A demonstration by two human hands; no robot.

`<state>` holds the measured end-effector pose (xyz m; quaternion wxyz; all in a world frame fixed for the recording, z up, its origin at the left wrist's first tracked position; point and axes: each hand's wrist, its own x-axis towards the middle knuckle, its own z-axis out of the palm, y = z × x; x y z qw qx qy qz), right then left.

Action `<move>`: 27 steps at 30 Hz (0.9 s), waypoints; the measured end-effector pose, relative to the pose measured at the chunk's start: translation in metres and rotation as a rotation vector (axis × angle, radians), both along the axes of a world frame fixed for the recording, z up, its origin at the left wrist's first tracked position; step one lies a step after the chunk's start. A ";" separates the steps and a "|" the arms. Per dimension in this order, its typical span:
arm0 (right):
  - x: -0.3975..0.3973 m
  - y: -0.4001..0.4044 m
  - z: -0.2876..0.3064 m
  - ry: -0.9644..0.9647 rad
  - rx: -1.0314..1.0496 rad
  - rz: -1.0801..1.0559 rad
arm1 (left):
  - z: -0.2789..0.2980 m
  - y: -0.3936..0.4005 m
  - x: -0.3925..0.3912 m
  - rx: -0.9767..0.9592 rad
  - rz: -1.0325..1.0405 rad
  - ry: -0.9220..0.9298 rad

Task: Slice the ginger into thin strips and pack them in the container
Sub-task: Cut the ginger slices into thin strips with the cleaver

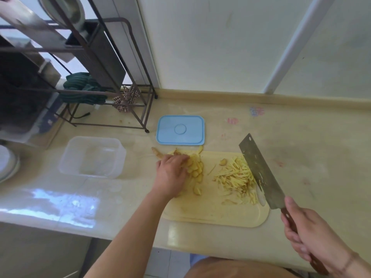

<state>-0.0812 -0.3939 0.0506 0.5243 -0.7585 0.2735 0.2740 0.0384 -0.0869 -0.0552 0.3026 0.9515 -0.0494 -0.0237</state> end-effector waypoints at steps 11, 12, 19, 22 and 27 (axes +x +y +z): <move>-0.002 0.006 -0.003 0.020 -0.011 0.004 | 0.021 -0.001 0.028 0.239 -0.362 0.033; -0.002 0.006 -0.003 0.020 -0.014 0.003 | 0.023 -0.001 0.031 0.255 -0.420 0.033; -0.002 0.008 -0.001 0.017 -0.016 0.019 | 0.032 -0.009 0.054 0.419 -0.669 -0.076; -0.002 0.008 0.000 0.014 -0.017 0.026 | 0.034 -0.010 0.054 0.375 -0.669 -0.094; -0.003 0.007 0.000 0.011 -0.006 0.018 | 0.041 -0.008 0.031 0.005 -0.298 0.026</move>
